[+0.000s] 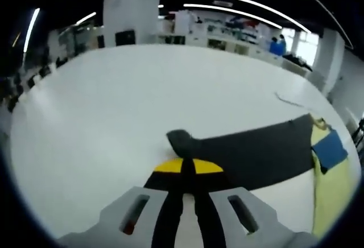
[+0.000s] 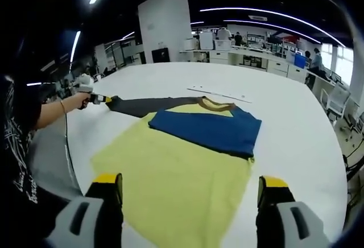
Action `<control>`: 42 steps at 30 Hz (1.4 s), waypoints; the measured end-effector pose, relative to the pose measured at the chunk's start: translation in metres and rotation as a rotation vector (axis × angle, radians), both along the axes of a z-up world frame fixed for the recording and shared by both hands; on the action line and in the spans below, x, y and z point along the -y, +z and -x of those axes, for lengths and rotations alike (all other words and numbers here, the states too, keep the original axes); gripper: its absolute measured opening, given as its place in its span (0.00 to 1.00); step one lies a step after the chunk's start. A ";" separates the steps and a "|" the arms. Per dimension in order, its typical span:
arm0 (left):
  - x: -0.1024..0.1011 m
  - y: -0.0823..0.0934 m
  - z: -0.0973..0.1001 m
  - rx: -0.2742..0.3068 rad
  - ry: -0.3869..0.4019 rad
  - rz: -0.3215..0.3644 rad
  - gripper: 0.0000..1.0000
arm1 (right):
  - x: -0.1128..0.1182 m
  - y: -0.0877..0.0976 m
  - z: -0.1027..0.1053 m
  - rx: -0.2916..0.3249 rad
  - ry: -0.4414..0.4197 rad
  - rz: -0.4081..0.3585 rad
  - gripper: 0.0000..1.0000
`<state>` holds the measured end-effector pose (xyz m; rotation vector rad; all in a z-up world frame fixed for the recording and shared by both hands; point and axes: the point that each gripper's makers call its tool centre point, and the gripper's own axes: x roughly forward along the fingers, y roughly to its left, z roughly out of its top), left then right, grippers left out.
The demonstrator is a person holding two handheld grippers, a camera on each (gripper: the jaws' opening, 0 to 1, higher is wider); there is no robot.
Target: Fold the garment on the visible template until the final outline fits inside the template.
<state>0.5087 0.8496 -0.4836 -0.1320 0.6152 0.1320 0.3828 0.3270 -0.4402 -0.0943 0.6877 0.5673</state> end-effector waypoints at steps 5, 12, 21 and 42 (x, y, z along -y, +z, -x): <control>0.018 0.015 -0.005 0.030 -0.044 -0.002 0.01 | -0.002 -0.001 0.002 -0.003 0.015 -0.003 0.99; 0.044 0.038 -0.012 0.085 -0.100 -0.019 0.01 | -0.006 -0.005 0.004 -0.005 0.048 -0.009 0.99; 0.094 0.063 -0.024 0.126 -0.172 0.018 0.01 | 0.000 -0.013 0.006 -0.013 0.054 -0.013 0.99; 0.229 0.095 -0.059 0.216 -0.344 0.117 0.01 | -0.004 -0.030 0.025 -0.031 0.072 -0.047 0.99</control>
